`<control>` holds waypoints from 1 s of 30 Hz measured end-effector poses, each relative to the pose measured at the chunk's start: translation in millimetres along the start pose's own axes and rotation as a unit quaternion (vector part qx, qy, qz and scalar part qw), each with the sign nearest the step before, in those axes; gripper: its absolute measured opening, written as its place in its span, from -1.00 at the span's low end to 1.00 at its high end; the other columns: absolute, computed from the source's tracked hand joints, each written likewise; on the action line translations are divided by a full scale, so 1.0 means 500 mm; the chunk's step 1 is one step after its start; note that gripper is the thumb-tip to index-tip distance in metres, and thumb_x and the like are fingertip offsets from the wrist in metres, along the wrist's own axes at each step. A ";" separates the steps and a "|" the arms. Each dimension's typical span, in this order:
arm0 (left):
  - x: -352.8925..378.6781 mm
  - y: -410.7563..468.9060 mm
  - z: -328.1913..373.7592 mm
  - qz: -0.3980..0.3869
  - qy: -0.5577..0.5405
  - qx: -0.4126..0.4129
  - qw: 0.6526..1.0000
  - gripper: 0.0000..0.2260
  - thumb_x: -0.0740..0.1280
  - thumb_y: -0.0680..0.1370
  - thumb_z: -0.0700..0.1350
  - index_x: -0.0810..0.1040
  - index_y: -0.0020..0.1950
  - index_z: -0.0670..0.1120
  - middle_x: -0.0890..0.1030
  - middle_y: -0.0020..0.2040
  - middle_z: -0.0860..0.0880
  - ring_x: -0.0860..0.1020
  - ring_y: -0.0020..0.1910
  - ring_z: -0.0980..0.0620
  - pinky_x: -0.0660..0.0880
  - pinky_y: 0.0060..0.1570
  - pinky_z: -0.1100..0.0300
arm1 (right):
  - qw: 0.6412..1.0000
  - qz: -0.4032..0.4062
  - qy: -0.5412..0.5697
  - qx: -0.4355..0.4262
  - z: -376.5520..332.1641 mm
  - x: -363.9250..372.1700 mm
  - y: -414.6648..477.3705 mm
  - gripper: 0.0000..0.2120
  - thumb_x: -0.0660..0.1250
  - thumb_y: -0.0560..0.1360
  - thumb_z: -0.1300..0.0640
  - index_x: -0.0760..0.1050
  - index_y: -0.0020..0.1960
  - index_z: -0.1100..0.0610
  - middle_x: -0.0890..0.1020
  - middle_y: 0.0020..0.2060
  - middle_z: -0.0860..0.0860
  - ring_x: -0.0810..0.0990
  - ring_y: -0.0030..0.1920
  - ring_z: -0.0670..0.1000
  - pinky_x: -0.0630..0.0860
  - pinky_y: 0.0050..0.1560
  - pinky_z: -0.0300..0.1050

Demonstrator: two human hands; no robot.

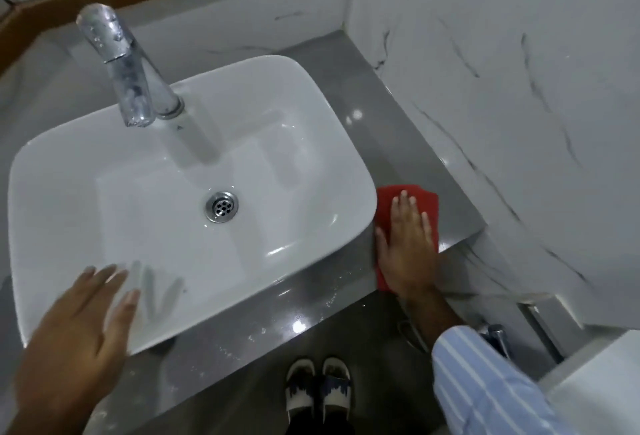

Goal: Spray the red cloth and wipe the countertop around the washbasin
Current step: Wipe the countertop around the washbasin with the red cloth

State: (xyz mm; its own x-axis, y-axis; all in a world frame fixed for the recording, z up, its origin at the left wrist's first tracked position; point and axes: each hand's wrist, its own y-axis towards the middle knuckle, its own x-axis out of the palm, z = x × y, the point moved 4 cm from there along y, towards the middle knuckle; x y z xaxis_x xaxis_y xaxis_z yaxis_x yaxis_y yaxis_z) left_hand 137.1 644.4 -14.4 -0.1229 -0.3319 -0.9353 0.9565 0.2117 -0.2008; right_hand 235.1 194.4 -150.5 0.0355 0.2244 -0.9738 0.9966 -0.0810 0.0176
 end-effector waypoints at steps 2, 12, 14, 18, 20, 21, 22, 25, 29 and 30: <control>-0.004 -0.009 0.006 -0.007 0.015 -0.006 1.000 -0.24 -0.10 0.62 0.32 0.50 0.50 -0.17 0.48 0.54 -0.15 0.30 0.62 -0.14 0.18 0.62 -0.17 | 0.997 -0.009 0.006 -0.075 -0.070 0.023 -0.055 -0.38 0.04 0.71 -0.14 0.15 0.67 0.14 0.22 0.67 0.09 0.05 0.70 0.07 0.03 0.68 0.11; 0.000 -0.020 0.019 0.011 0.040 -0.046 0.998 -0.21 -0.17 0.61 0.39 0.49 0.52 -0.06 0.50 0.53 -0.06 0.34 0.60 -0.07 0.29 0.56 -0.19 | 0.999 0.011 0.011 0.030 -0.025 -0.011 -0.059 -0.32 0.07 0.70 -0.13 0.09 0.67 0.24 0.19 0.67 0.19 0.14 0.67 0.20 0.16 0.63 0.28; -0.001 -0.017 0.017 0.009 0.036 -0.044 0.998 -0.17 -0.20 0.58 0.43 0.48 0.53 -0.05 0.49 0.54 -0.05 0.34 0.60 -0.06 0.29 0.56 -0.18 | 0.998 0.023 0.035 -0.037 -0.112 0.012 -0.122 -0.33 0.14 0.68 -0.08 0.12 0.66 0.27 0.18 0.66 0.21 0.16 0.67 0.21 0.19 0.61 0.28; -0.002 -0.017 0.020 0.012 0.038 -0.044 0.998 -0.03 -0.28 0.51 0.51 0.46 0.55 -0.08 0.46 0.57 -0.06 0.32 0.61 -0.08 0.28 0.57 -0.17 | 0.965 -0.049 0.050 -0.252 -0.218 0.051 -0.237 -0.32 0.07 0.72 -0.19 0.05 0.70 0.15 0.12 0.69 0.11 0.05 0.70 0.09 0.16 0.62 0.21; -0.004 -0.016 0.016 0.012 0.035 -0.046 0.998 0.00 -0.30 0.49 0.53 0.44 0.56 -0.08 0.45 0.57 -0.06 0.32 0.61 -0.08 0.27 0.57 -0.16 | 0.961 -0.041 0.035 -0.270 -0.184 0.040 -0.218 -0.30 0.12 0.70 -0.20 0.06 0.69 0.16 0.13 0.69 0.11 0.07 0.69 0.09 0.18 0.62 0.22; -0.004 -0.015 0.015 0.013 0.037 -0.045 0.998 -0.01 -0.30 0.50 0.52 0.44 0.56 -0.09 0.46 0.57 -0.06 0.33 0.61 -0.08 0.28 0.56 -0.16 | 0.969 -0.024 0.033 -0.245 -0.154 0.032 -0.201 -0.30 0.18 0.69 -0.16 0.11 0.68 0.19 0.16 0.68 0.13 0.10 0.69 0.11 0.20 0.61 0.24; -0.003 -0.015 0.015 0.017 0.042 -0.044 0.998 -0.04 -0.28 0.52 0.50 0.45 0.55 -0.08 0.47 0.56 -0.06 0.34 0.60 -0.07 0.30 0.55 -0.16 | 0.979 0.002 0.032 -0.203 -0.122 0.023 -0.183 -0.30 0.22 0.68 -0.12 0.14 0.66 0.23 0.19 0.67 0.17 0.13 0.68 0.14 0.22 0.60 0.27; 0.002 -0.015 0.007 0.031 0.054 -0.045 0.997 -0.15 -0.20 0.57 0.44 0.48 0.52 -0.07 0.52 0.52 -0.05 0.39 0.57 -0.07 0.34 0.52 -0.14 | 0.997 0.058 0.021 -0.044 -0.100 0.018 -0.171 -0.37 0.14 0.70 -0.05 0.17 0.65 0.29 0.21 0.65 0.22 0.17 0.67 0.20 0.25 0.57 0.31; 0.001 -0.016 0.007 0.042 0.037 -0.034 0.998 -0.11 -0.25 0.56 0.47 0.49 0.52 -0.04 0.53 0.51 -0.03 0.43 0.54 -0.04 0.35 0.50 -0.06 | 0.994 0.064 0.053 -0.075 -0.275 0.070 -0.270 -0.36 0.21 0.69 -0.03 0.18 0.64 0.29 0.21 0.65 0.24 0.16 0.67 0.20 0.13 0.65 0.24; -0.001 -0.017 0.003 0.040 0.028 -0.029 0.998 -0.10 -0.27 0.55 0.48 0.48 0.53 -0.04 0.52 0.52 -0.02 0.42 0.55 -0.03 0.34 0.51 -0.04 | 0.988 0.034 0.063 -0.139 -0.330 0.088 -0.310 -0.34 0.24 0.68 -0.06 0.20 0.64 0.26 0.21 0.66 0.21 0.15 0.67 0.19 0.10 0.66 0.21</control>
State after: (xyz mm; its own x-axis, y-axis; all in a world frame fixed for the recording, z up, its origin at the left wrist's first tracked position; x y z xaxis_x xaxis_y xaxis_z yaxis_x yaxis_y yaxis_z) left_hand 129.4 641.4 -11.7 -0.0621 -0.2607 -0.9634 0.9471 0.2890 -0.1392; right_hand 94.4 377.2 -158.5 0.0953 0.3476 -0.9328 0.9729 0.1656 0.1611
